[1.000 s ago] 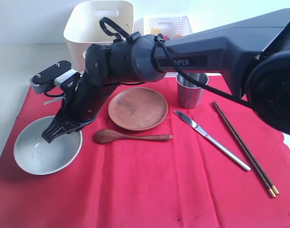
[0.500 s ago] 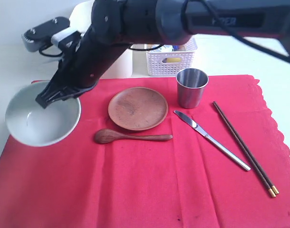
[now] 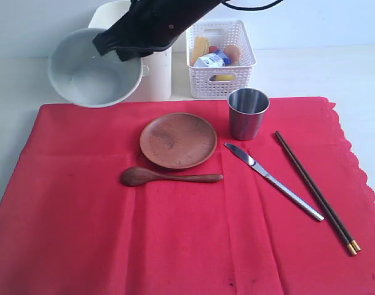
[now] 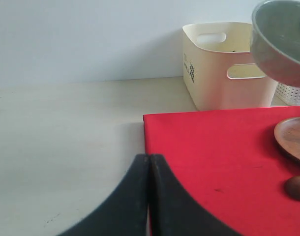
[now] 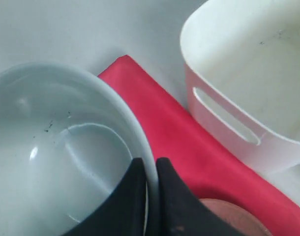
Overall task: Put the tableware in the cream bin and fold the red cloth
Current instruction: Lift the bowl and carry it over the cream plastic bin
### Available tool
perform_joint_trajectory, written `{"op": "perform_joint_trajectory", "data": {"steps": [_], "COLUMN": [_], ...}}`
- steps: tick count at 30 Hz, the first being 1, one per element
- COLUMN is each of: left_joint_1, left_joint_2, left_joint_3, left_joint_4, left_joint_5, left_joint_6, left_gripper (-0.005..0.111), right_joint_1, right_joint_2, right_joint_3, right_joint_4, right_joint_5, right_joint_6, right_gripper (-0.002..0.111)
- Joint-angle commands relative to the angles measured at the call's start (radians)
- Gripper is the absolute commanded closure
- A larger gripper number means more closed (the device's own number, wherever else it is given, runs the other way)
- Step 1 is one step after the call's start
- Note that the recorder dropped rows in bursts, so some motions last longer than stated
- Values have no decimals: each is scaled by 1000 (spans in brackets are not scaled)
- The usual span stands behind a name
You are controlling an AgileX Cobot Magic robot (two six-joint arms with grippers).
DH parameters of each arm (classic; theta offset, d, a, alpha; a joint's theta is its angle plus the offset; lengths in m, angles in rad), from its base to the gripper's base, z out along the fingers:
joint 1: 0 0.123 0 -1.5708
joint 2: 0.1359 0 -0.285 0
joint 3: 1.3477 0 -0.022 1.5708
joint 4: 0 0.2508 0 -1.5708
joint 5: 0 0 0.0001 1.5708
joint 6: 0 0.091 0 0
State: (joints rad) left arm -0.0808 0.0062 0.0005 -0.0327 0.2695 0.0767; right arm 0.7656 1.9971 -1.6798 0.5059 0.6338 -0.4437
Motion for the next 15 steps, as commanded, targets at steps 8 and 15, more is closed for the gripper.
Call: {"op": "perform_joint_trajectory", "data": {"steps": [8, 15], "left_joint_1": [1, 1], "left_joint_2": [-6, -6], "left_joint_3": [-1, -1], "left_joint_4": [-10, -10], "left_joint_5": [-3, -3], "left_joint_6": [-3, -3], "left_gripper": [106, 106], "right_joint_1": [-63, -63], "right_joint_2": [7, 93], "right_joint_3": [-2, -2], "right_joint_4": [148, 294], "right_joint_5": [-301, -583], "right_joint_6": [3, -1], "right_gripper": [108, 108]}}
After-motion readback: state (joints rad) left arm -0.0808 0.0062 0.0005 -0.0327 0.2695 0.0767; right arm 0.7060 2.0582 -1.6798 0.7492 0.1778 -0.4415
